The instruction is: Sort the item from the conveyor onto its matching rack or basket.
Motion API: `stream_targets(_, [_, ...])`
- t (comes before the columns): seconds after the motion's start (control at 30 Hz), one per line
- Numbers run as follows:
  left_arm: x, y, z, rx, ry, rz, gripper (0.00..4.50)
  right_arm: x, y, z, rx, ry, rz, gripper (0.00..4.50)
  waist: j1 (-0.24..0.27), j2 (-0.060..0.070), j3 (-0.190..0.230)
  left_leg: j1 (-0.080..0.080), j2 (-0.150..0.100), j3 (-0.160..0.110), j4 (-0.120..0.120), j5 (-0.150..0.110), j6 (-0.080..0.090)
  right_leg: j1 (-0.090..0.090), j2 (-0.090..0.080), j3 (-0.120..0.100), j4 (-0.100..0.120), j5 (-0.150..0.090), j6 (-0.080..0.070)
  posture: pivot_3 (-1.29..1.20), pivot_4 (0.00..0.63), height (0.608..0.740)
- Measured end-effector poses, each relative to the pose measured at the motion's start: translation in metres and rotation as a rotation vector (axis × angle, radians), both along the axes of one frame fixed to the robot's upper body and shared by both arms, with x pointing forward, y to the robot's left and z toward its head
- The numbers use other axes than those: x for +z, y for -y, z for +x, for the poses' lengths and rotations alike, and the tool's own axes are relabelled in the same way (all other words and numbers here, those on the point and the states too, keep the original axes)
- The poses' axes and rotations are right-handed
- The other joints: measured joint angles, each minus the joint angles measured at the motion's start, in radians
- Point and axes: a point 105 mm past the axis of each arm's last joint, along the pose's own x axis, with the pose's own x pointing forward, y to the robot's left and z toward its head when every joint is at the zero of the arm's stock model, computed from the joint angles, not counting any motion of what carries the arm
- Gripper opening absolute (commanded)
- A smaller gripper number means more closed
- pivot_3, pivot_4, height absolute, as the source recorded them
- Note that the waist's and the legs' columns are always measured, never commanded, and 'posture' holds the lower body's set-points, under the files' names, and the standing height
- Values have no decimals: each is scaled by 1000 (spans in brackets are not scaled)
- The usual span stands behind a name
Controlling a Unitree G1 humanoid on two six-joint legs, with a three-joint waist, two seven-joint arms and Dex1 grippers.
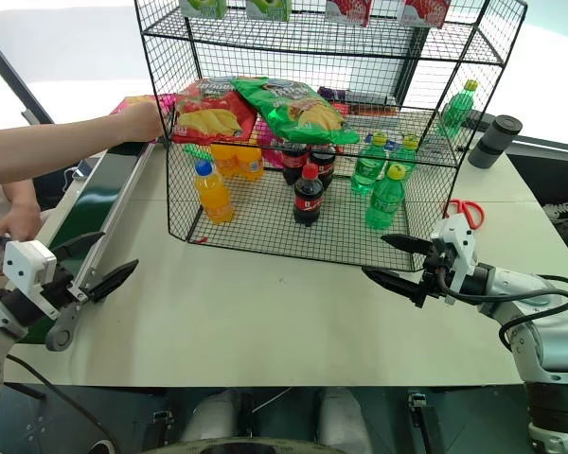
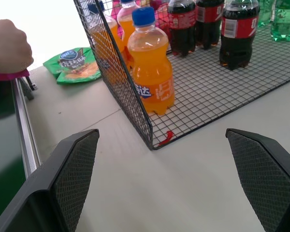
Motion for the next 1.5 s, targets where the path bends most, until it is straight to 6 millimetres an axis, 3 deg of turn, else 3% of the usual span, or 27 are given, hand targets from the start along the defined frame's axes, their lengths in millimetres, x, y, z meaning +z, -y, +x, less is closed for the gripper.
stream_targets(0.43, [-5, -12, -13, 40, 31, 74, 4500, 0, -13, 4, 35, -14, 28, 4421, 1, 0, 0, 0, 0, -1, 0, 0, 0, 0, -1, 0, -1, 0, -1, 0, 150, 726])
stream_targets(0.6, [-11, -19, -25, 58, 74, 217, 4500, -5, -24, 4, 58, -65, 82, 4421, -4, 0, 0, 0, 1, -1, 0, 0, 0, 0, -1, 0, -1, -1, -3, 0, 150, 726])
stream_targets(0.87, [-13, -44, -69, 103, 201, 580, 4500, -1, -82, -4, 247, -145, 239, 4421, -2, 1, 1, -1, 1, -1, -1, -1, 1, -5, -4, -1, -2, -1, -5, 0, 150, 726])
stream_targets(1.03, [-26, -53, -96, 61, 218, 807, 4500, 9, -101, -7, 383, -110, 262, 4421, -3, 1, 1, -1, 1, -1, -1, -1, 2, -6, -6, -4, -2, -1, -5, 0, 150, 726])
stream_targets(1.17, [-23, -67, -108, 114, 237, 891, 4500, 13, -105, -7, 457, -39, 259, 4421, -3, 1, 1, -2, 1, -1, -1, -2, 2, -6, -7, -6, -2, -1, -5, 0, 150, 726])
stream_targets(1.5, [-29, -87, -126, 193, 212, 960, 4500, -3, -108, -3, 497, 72, 173, 4421, -4, 1, 1, -1, 1, -1, -1, -2, 2, -6, -7, -10, -1, -1, -4, 0, 150, 726])
